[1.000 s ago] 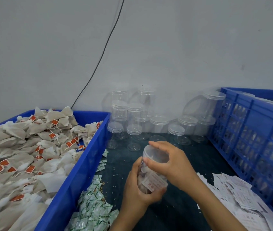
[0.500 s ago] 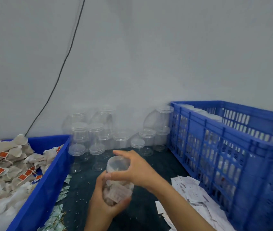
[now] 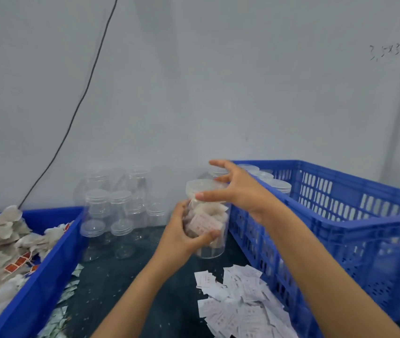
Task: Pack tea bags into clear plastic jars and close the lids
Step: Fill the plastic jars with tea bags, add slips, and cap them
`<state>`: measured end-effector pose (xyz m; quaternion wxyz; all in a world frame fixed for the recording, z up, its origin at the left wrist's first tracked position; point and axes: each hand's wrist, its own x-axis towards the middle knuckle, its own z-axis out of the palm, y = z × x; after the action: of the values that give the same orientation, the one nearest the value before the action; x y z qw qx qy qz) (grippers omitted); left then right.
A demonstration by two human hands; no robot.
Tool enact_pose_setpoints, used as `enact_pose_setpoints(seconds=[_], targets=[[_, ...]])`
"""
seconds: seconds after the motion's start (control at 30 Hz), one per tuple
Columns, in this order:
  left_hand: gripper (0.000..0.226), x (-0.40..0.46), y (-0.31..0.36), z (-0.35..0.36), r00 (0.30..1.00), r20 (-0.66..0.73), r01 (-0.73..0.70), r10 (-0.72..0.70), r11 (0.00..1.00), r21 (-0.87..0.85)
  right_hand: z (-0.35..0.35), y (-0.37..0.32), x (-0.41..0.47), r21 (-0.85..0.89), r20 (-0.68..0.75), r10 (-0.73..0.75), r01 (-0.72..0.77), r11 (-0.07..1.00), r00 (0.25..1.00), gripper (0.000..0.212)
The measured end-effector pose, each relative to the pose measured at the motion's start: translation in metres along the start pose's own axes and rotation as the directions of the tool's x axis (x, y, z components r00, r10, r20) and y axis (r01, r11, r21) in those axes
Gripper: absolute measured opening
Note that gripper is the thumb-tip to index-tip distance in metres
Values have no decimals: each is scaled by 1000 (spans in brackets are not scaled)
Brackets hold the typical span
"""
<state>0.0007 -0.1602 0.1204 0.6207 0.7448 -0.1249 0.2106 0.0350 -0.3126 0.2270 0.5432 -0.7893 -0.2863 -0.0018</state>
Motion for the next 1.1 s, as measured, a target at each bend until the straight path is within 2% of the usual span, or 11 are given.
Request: enact_pose_setpoints(seconds=[0.07,0.1,0.17,0.23,0.37,0.47,0.53,0.63,0.77,0.93,1.1], targets=[[76,19,17,13,999,26,-22,21,999,48,-26,-4,2,9,-60,5,-5,1000,998,84],[84,29,26,20,999,25,-46,44,996,83,-39,-5,4,22,-96,4,-1,1000,995,83],[104,50,44,37,992,26,-125,123,983,134,-64,-8,7,29,-179,-15,21,999,984,82],[110,69,62,56,973,48,-231,226,953,196,-89,-10,12,14,-269,-43,49,999,962,82],[89,107,88,100,932,172,-357,319,885,298,-139,-5,20,-60,-421,-72,51,997,904,86],[70,128,96,130,924,257,-361,283,866,346,-168,9,21,-179,-538,-91,-8,984,838,88],[63,134,94,144,926,305,-330,221,865,377,-178,22,20,-290,-575,-91,-99,952,813,90],[60,132,82,154,923,369,-281,109,846,453,-182,44,16,-352,-554,2,-236,906,833,94],[53,127,62,154,939,340,-243,55,806,539,-175,66,13,-262,-438,228,-365,893,870,96],[47,127,45,148,940,339,-255,34,729,635,-167,77,22,-245,-325,427,-512,823,844,103],[50,130,39,145,921,385,-342,62,604,720,-158,82,27,-259,-234,528,-576,775,816,101]])
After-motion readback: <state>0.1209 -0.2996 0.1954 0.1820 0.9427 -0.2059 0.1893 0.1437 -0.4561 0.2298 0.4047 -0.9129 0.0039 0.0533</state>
